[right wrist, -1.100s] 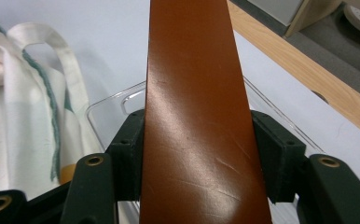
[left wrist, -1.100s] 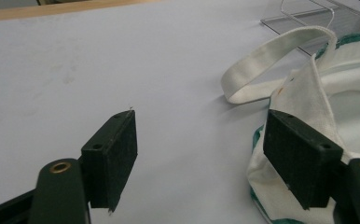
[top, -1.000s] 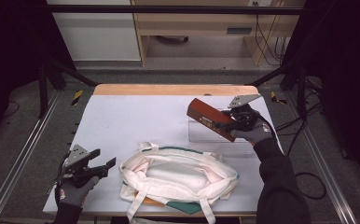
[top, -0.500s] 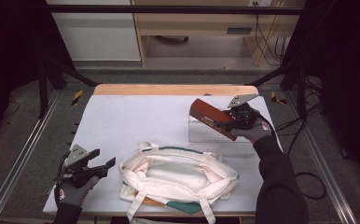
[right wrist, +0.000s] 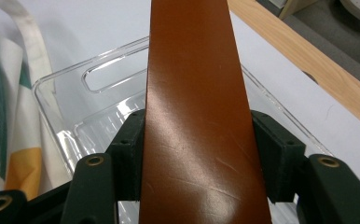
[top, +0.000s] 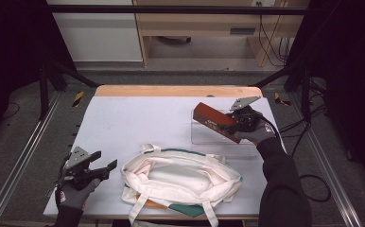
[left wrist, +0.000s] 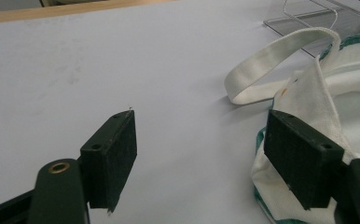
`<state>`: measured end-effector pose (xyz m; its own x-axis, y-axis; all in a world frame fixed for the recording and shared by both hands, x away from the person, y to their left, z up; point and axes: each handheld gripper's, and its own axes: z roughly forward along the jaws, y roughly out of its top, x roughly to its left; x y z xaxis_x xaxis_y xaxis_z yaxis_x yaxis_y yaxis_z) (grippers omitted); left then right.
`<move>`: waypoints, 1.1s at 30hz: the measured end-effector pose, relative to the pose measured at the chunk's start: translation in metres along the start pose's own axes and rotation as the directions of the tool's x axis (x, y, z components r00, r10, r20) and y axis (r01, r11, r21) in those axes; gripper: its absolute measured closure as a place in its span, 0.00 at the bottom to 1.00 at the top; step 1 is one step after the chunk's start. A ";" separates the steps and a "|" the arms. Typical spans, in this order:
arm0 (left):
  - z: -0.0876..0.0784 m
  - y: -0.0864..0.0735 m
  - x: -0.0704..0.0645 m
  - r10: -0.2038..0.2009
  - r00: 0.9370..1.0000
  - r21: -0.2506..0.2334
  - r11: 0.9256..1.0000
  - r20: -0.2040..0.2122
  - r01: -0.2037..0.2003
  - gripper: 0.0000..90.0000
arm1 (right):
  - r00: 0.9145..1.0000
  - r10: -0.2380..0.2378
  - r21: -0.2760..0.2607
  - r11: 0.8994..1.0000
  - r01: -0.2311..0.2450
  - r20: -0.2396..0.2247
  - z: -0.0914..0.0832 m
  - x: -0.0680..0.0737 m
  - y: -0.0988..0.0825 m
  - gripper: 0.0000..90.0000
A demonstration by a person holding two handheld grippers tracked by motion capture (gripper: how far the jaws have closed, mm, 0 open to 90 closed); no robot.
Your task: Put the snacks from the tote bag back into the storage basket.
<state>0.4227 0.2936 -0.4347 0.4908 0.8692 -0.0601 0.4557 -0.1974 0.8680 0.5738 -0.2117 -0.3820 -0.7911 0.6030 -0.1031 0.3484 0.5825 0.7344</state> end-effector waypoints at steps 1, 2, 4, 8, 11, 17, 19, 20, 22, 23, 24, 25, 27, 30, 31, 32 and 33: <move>0.000 0.000 0.000 0.000 1.000 0.000 1.000 0.000 0.000 0.28 | 1.000 -0.003 0.003 1.000 0.003 0.000 0.000 0.000 0.000 0.48; 0.000 0.000 0.000 0.000 1.000 0.000 1.000 -0.002 0.000 0.28 | 1.000 -0.005 0.004 1.000 0.005 -0.002 0.001 0.001 -0.001 0.48; 0.000 0.000 0.000 0.003 1.000 0.000 1.000 -0.002 -0.003 0.28 | 1.000 -0.015 0.008 1.000 0.015 -0.002 0.003 0.001 -0.001 0.48; 0.000 0.000 0.000 0.000 1.000 0.002 1.000 0.000 0.000 0.28 | 1.000 -0.017 0.023 1.000 0.017 -0.003 0.007 0.002 -0.001 0.48; 0.000 0.000 0.000 0.001 1.000 0.000 1.000 0.000 -0.001 0.28 | 1.000 -0.012 0.027 1.000 0.012 -0.006 0.011 0.002 -0.003 0.48; 0.000 0.000 -0.001 0.004 1.000 0.002 1.000 0.000 -0.004 0.28 | 1.000 0.003 0.055 0.999 -0.002 -0.010 0.018 0.002 -0.009 0.48; 0.000 0.000 -0.001 0.002 1.000 0.002 1.000 0.001 -0.002 0.28 | 1.000 0.009 0.068 0.998 -0.008 -0.005 0.019 0.001 -0.010 0.48; 0.000 0.000 -0.001 0.002 1.000 0.003 1.000 0.001 -0.002 0.28 | 1.000 0.009 0.068 0.998 -0.008 -0.012 0.021 0.001 -0.010 0.48; 0.000 0.000 -0.001 0.003 1.000 0.004 1.000 0.001 -0.003 0.28 | 1.000 0.012 0.085 0.996 -0.012 -0.006 0.023 0.001 -0.011 0.48; 0.000 0.000 -0.001 0.003 1.000 0.003 1.000 0.001 -0.003 0.28 | 1.000 0.014 0.090 0.996 -0.013 -0.007 0.023 0.002 -0.011 0.48; 0.000 0.000 -0.001 0.003 1.000 0.003 1.000 0.002 -0.003 0.28 | 1.000 0.016 0.091 0.996 -0.016 -0.006 0.024 0.002 -0.012 0.48; 0.000 0.000 -0.001 0.003 1.000 0.003 1.000 0.001 -0.003 0.28 | 1.000 0.019 0.095 0.995 -0.018 -0.007 0.025 0.002 -0.012 0.48; 0.000 0.000 -0.001 0.003 1.000 0.003 1.000 0.001 -0.003 0.28 | 1.000 0.020 0.109 0.994 -0.020 -0.002 0.028 0.002 -0.014 0.48; 0.000 0.000 -0.001 0.003 1.000 0.004 1.000 0.001 -0.003 0.28 | 1.000 0.028 0.122 0.992 -0.028 -0.002 0.033 0.002 -0.017 0.48; 0.001 0.000 -0.001 0.003 1.000 0.005 1.000 0.001 -0.003 0.28 | 1.000 0.031 0.126 0.992 -0.030 -0.003 0.035 0.002 -0.018 0.48; 0.001 0.000 -0.001 0.003 1.000 0.005 1.000 0.001 -0.003 0.28 | 0.999 0.032 0.131 0.991 -0.031 -0.003 0.036 0.002 -0.020 0.48; 0.001 0.000 -0.001 0.003 1.000 0.004 1.000 0.001 -0.003 0.28 | 0.999 0.035 0.139 0.990 -0.035 0.001 0.037 0.002 -0.021 0.48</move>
<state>0.4228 0.2928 -0.4349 0.4929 0.8682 -0.0582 0.4575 -0.2017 0.8660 0.5832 -0.2023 -0.4225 -0.7778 0.6236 -0.0781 0.4421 0.6312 0.6373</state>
